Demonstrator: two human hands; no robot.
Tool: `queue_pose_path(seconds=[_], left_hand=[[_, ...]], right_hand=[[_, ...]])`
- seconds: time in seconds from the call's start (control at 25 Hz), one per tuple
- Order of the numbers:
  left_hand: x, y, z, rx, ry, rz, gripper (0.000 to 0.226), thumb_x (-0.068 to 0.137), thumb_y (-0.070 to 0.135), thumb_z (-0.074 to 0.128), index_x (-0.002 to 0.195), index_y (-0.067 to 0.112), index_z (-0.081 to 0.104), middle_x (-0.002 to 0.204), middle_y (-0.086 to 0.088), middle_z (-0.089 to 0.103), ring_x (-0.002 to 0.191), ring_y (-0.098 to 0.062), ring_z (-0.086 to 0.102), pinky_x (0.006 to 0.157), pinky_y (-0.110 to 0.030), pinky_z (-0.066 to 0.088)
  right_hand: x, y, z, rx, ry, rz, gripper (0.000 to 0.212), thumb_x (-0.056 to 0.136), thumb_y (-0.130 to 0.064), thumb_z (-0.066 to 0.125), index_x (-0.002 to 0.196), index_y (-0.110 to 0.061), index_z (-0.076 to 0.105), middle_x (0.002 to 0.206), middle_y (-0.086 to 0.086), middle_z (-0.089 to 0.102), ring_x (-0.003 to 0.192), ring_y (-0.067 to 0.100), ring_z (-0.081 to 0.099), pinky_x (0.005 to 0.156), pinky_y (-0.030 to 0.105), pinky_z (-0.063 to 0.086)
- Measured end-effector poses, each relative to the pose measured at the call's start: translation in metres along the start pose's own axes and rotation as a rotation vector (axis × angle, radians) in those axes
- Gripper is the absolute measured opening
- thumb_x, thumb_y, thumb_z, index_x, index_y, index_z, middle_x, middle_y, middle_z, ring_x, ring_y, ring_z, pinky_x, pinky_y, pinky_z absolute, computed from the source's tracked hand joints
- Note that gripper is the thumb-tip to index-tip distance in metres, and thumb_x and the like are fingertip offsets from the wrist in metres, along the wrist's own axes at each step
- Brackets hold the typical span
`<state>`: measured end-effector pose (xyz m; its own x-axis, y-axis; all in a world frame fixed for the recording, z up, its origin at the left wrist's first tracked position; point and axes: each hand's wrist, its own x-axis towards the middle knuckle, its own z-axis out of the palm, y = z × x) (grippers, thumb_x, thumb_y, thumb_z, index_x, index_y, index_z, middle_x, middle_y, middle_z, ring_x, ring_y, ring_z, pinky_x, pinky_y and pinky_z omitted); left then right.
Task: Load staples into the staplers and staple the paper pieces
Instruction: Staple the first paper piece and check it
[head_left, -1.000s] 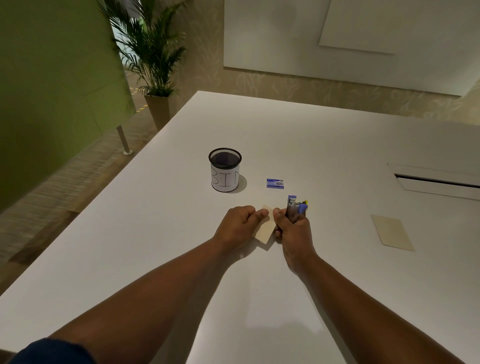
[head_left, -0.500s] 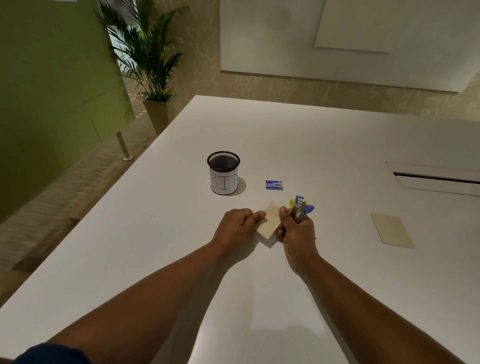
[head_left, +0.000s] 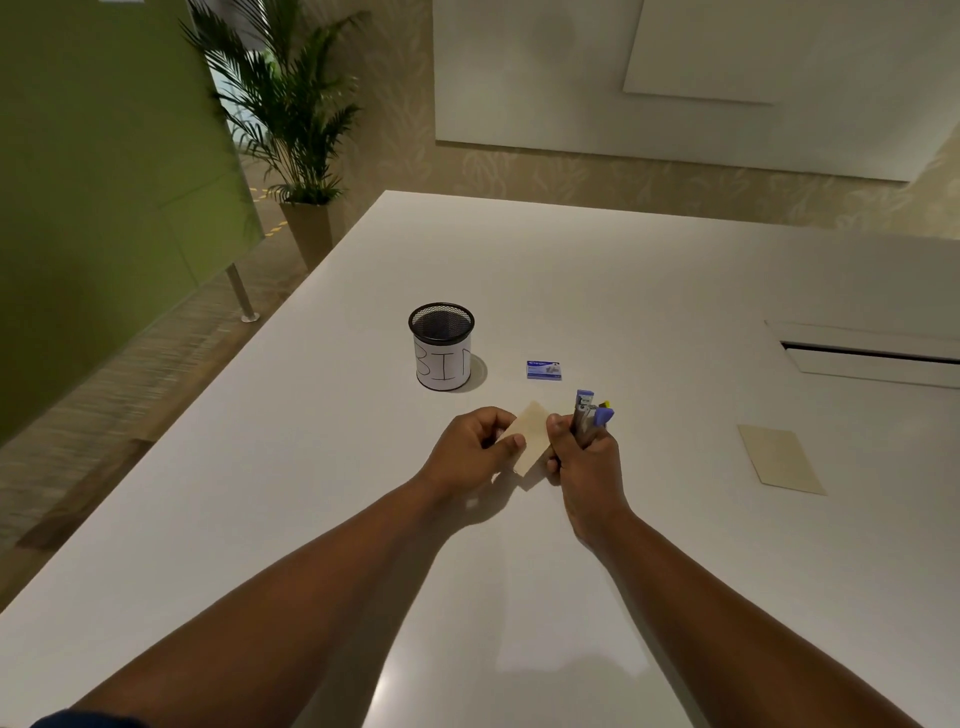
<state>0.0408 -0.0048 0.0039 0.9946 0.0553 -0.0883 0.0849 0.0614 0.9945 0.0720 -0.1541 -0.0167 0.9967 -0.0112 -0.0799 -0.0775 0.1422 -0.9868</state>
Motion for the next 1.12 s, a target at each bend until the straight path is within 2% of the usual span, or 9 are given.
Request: queue_pose_path(seconds=[0.12, 0.24, 0.4, 0.48, 0.6, 0.68, 0.8, 1.0, 1.12], left_hand=[[-0.001, 0.017, 0.012, -0.287, 0.173, -0.095, 0.007, 0.098, 0.006, 0.065, 0.098, -0.001, 0.062, 0.076, -0.014, 0.059, 0.060, -0.017, 0.064, 0.055, -0.026, 0.055], [0.011, 0.012, 0.008, -0.249, 0.251, -0.082, 0.023, 0.097, 0.023, 0.069, 0.100, 0.000, 0.067, 0.082, -0.012, 0.070, 0.067, -0.015, 0.066, 0.063, -0.027, 0.055], [0.014, 0.009, -0.002, -0.118, 0.172, -0.127, 0.017, 0.099, 0.011, 0.065, 0.114, 0.007, 0.070, 0.099, -0.008, 0.078, 0.075, -0.010, 0.075, 0.064, -0.018, 0.057], [0.011, 0.014, -0.003, -0.137, 0.203, -0.117, 0.016, 0.098, 0.008, 0.065, 0.113, 0.006, 0.071, 0.097, -0.009, 0.077, 0.076, -0.012, 0.075, 0.064, -0.018, 0.058], [0.013, 0.025, -0.004, -0.186, 0.303, -0.075, 0.010, 0.097, 0.007, 0.065, 0.105, 0.012, 0.070, 0.092, -0.006, 0.076, 0.075, -0.011, 0.075, 0.065, -0.020, 0.059], [0.015, 0.033, -0.003, -0.205, 0.305, -0.046, 0.012, 0.097, 0.009, 0.065, 0.109, 0.011, 0.068, 0.097, -0.007, 0.075, 0.078, -0.012, 0.074, 0.068, -0.022, 0.059], [0.016, 0.041, -0.001, -0.223, 0.282, 0.000, 0.013, 0.097, 0.008, 0.065, 0.110, 0.007, 0.067, 0.097, -0.008, 0.075, 0.079, -0.013, 0.074, 0.071, -0.021, 0.060], [0.016, 0.044, 0.001, -0.168, 0.236, 0.049, 0.013, 0.094, 0.004, 0.067, 0.107, 0.000, 0.066, 0.092, -0.011, 0.075, 0.079, -0.015, 0.077, 0.079, -0.024, 0.061], [0.014, 0.045, 0.003, -0.099, 0.220, 0.076, 0.015, 0.094, 0.004, 0.069, 0.107, -0.003, 0.066, 0.090, -0.013, 0.075, 0.078, -0.016, 0.077, 0.078, -0.026, 0.061]], right_hand=[[0.000, 0.002, 0.001, -0.079, -0.017, -0.026, 0.021, 0.098, -0.034, 0.068, 0.081, -0.021, 0.066, 0.064, -0.004, 0.059, 0.059, 0.014, 0.050, 0.059, 0.035, 0.045], [-0.002, 0.002, 0.003, -0.203, -0.018, -0.011, 0.025, 0.088, -0.054, 0.070, 0.088, -0.029, 0.070, 0.069, -0.006, 0.068, 0.063, 0.016, 0.056, 0.062, 0.041, 0.048], [-0.002, -0.002, 0.001, -0.069, -0.017, -0.016, 0.014, 0.098, -0.033, 0.068, 0.093, -0.020, 0.066, 0.063, -0.006, 0.060, 0.055, 0.011, 0.046, 0.053, 0.031, 0.040], [-0.004, -0.003, 0.000, -0.084, -0.038, -0.031, 0.016, 0.097, -0.040, 0.068, 0.102, -0.025, 0.067, 0.070, -0.003, 0.063, 0.054, 0.008, 0.047, 0.052, 0.031, 0.041], [-0.008, -0.010, 0.001, -0.025, -0.065, -0.015, 0.035, 0.093, -0.061, 0.063, 0.108, -0.030, 0.062, 0.073, -0.002, 0.055, 0.055, 0.009, 0.041, 0.050, 0.027, 0.037], [-0.010, -0.016, 0.002, 0.060, -0.109, 0.019, 0.038, 0.094, -0.067, 0.056, 0.111, -0.033, 0.060, 0.074, -0.001, 0.051, 0.056, 0.008, 0.037, 0.049, 0.024, 0.032], [-0.015, -0.025, 0.004, 0.074, -0.142, 0.039, 0.039, 0.085, -0.074, 0.055, 0.103, -0.041, 0.061, 0.075, 0.001, 0.051, 0.056, 0.010, 0.040, 0.051, 0.026, 0.032], [-0.023, -0.036, 0.012, 0.018, -0.164, 0.061, 0.037, 0.100, -0.062, 0.048, 0.109, -0.029, 0.061, 0.077, -0.003, 0.056, 0.058, 0.010, 0.045, 0.056, 0.028, 0.035], [-0.021, -0.038, 0.013, -0.043, -0.165, 0.028, 0.044, 0.098, -0.056, 0.057, 0.107, -0.014, 0.063, 0.075, 0.000, 0.064, 0.062, 0.014, 0.057, 0.056, 0.031, 0.045]])
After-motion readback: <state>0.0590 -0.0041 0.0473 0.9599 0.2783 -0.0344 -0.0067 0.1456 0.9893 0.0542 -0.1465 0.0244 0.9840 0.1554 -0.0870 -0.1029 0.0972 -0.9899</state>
